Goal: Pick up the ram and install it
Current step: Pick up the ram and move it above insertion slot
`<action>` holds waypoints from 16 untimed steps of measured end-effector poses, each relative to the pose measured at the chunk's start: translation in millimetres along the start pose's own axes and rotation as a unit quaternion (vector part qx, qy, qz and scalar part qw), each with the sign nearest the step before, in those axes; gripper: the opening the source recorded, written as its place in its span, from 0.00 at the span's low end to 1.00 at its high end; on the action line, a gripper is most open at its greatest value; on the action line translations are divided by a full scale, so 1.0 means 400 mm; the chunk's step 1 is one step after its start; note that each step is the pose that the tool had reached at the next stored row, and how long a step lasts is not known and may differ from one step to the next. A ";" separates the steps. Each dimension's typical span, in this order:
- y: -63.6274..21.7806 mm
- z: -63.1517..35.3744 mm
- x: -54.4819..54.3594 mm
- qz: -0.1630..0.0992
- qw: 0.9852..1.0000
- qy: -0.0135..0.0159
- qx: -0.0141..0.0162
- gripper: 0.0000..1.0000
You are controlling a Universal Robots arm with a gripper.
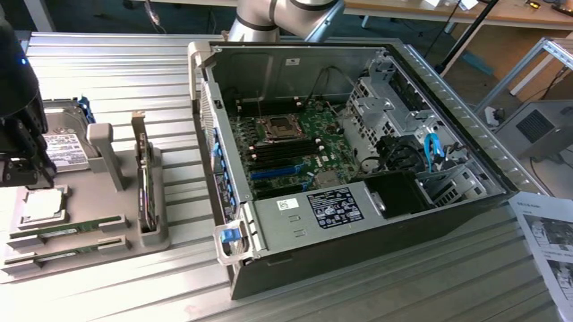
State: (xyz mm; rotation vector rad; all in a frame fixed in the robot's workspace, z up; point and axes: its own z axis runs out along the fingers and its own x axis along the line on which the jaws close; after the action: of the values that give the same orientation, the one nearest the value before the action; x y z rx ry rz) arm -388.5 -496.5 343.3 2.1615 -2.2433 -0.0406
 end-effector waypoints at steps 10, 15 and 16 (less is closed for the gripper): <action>-0.002 0.037 0.006 0.000 1.000 0.000 0.000 0.24; -0.002 0.054 0.009 0.000 1.000 0.000 0.000 0.24; -0.002 0.057 0.009 0.000 1.000 0.000 0.000 0.24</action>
State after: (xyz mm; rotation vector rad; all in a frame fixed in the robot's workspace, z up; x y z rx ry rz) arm -388.5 -500.2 320.7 2.1615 -2.2432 -0.0406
